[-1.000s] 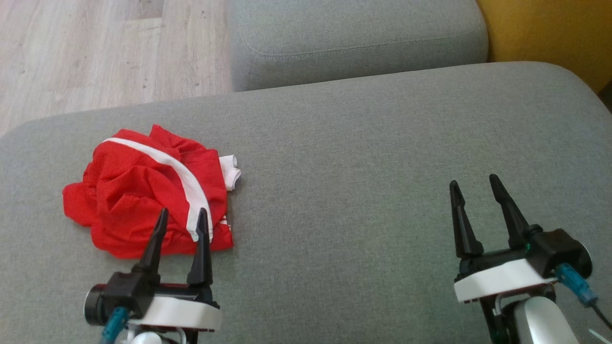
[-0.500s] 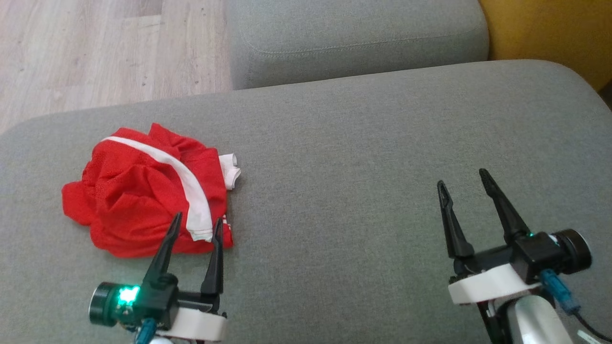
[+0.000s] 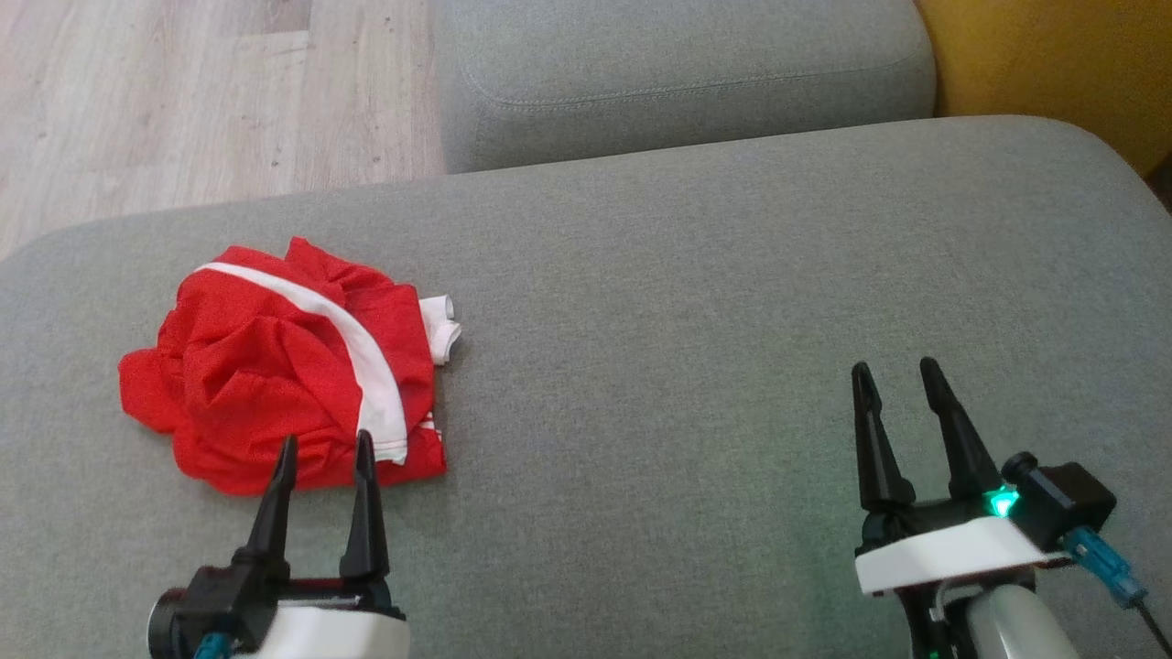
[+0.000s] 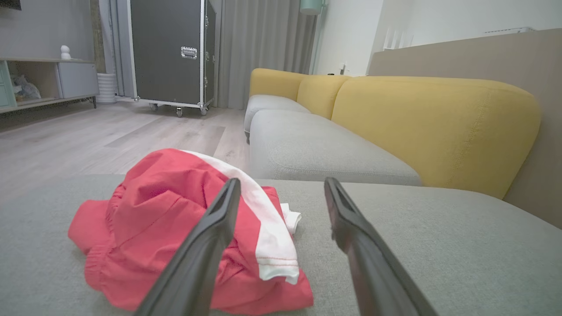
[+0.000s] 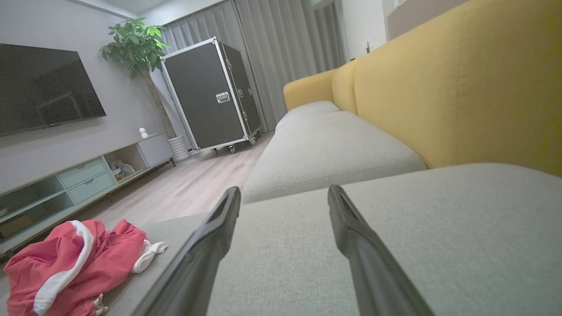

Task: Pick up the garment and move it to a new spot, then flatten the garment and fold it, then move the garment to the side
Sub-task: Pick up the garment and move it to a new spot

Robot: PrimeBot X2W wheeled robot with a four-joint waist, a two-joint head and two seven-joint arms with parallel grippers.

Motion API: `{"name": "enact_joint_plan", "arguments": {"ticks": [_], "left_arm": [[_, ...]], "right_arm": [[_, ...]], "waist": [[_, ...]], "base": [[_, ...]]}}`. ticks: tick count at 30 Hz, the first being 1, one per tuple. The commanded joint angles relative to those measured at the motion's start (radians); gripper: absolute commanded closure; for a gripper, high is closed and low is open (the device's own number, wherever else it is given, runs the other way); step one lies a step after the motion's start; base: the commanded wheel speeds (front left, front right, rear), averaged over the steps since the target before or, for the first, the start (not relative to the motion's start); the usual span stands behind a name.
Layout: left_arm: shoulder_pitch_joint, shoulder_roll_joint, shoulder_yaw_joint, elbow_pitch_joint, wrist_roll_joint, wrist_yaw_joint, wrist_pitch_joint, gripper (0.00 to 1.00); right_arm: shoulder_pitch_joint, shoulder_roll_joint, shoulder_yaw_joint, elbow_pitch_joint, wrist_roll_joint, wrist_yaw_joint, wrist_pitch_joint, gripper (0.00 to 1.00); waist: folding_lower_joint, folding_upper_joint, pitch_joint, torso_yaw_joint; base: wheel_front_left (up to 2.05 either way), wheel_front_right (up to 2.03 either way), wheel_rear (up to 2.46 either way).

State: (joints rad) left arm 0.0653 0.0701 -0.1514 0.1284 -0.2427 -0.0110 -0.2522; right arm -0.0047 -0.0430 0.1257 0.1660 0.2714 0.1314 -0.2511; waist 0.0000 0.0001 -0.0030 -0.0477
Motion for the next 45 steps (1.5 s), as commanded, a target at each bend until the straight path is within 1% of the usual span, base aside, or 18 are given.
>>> {"name": "enact_joint_plan", "arguments": {"ticks": [1, 5, 9, 18, 26, 38, 45], "left_arm": [[-0.026, -0.007, 0.042, -0.022, -0.007, -0.009, -0.01, 0.0], [-0.021, -0.015, 0.052, 0.006, -0.008, -0.028, -0.01, 0.0], [-0.022, -0.018, 0.059, 0.016, -0.003, -0.037, -0.01, 0.0], [-0.024, -0.02, 0.069, 0.011, -0.018, -0.034, -0.01, 0.0], [-0.016, -0.02, 0.09, 0.015, -0.015, -0.024, -0.01, 0.0], [0.007, -0.02, 0.146, 0.028, 0.002, -0.046, -0.01, 0.0], [0.024, -0.02, 0.164, 0.031, 0.008, -0.055, -0.01, 0.0]], "right_arm": [[-0.014, -0.007, 0.026, -0.019, 0.01, -0.001, -0.011, 0.0], [-0.022, -0.007, 0.029, 0.013, 0.022, -0.001, -0.011, 0.0], [-0.028, -0.007, 0.032, 0.026, 0.029, -0.001, -0.011, 0.0], [-0.032, -0.007, 0.049, 0.027, 0.029, -0.001, -0.011, 0.0], [-0.026, -0.007, 0.087, 0.029, 0.033, -0.001, -0.011, 0.0], [-0.009, -0.007, 0.151, 0.039, 0.05, -0.001, -0.011, 0.0], [-0.002, -0.007, 0.186, 0.042, 0.064, -0.001, -0.011, 0.0]], "waist": [[0.0, -0.0001, -0.001, -0.001], [0.0, -0.0001, -0.003, -0.002], [0.0, -0.0001, -0.005, -0.003], [0.0, -0.0001, -0.009, 0.014], [0.0, -0.0001, -0.028, 0.072], [0.0, -0.0001, -0.07, 0.18], [0.0, -0.0001, -0.085, 0.223]], "base": [[0.0, 0.0, 0.0], [0.0, 0.0, 0.0], [0.0, 0.0, 0.0], [0.0, 0.0, 0.0], [0.0, 0.0, 0.0], [0.0, 0.0, 0.0], [0.0, 0.0, 0.0]]}}
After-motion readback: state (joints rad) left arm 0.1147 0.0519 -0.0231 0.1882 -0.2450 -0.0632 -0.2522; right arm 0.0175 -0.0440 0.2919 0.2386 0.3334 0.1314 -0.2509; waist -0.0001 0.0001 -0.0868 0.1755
